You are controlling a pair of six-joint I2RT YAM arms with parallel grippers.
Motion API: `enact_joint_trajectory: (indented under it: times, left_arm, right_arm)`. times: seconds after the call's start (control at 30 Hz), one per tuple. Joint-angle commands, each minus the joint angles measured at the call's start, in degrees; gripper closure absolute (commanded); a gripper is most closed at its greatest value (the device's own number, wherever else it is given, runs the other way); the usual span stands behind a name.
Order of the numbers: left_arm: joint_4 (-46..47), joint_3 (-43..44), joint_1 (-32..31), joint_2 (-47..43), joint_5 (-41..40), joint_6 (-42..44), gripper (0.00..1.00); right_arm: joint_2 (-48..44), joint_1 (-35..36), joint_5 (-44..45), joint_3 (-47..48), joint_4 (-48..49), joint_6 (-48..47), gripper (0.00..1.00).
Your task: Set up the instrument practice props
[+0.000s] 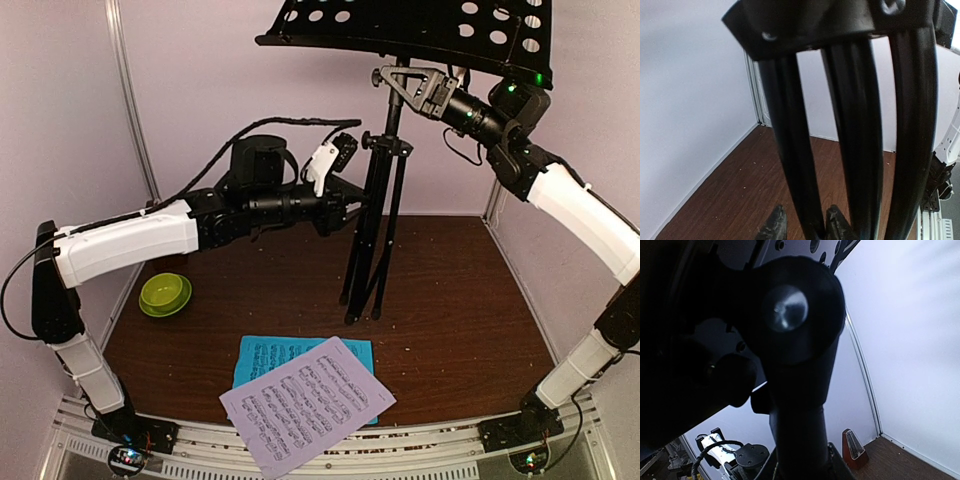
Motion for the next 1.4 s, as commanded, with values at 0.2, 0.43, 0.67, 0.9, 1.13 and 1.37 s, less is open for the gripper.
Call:
enact_joint_trajectory:
  times: [0.2, 0.43, 0.67, 0.9, 1.13, 1.37]
  left_arm:
    - [-4.5, 0.8, 0.3, -0.6, 0.4, 19.1, 0.98]
    - [-2.8, 0.1, 1.8, -0.1, -2.7, 25.1, 1.0]
    - [-0.2, 2.0, 2.8, 1.5, -6.7, 23.9, 0.82]
    - [2.5, -1.6, 4.9, -1.7, -6.9, 19.2, 0.48]
    - [6.9, -11.2, 8.8, -8.4, -9.4, 11.5, 0.29]
    - [5.9, -16.8, 9.9, -11.9, -13.0, 10.1, 0.25]
  right_arm:
    - [-5.8, 0.7, 3.5, 2.8, 6.8, 5.7, 1.0]
    - [-5.9, 0.7, 2.8, 2.8, 5.6, 6.0, 1.0]
    - [-6.6, 0.7, 4.3, 1.0, 5.0, 1.3, 1.0]
    - [-7.2, 0.7, 10.8, -1.9, 4.6, -8.5, 1.0]
    - [-5.3, 0.7, 15.9, -5.1, 8.8, -16.2, 1.0]
    - [-2.0, 1.4, 18.9, -7.2, 15.0, -22.3, 1.0]
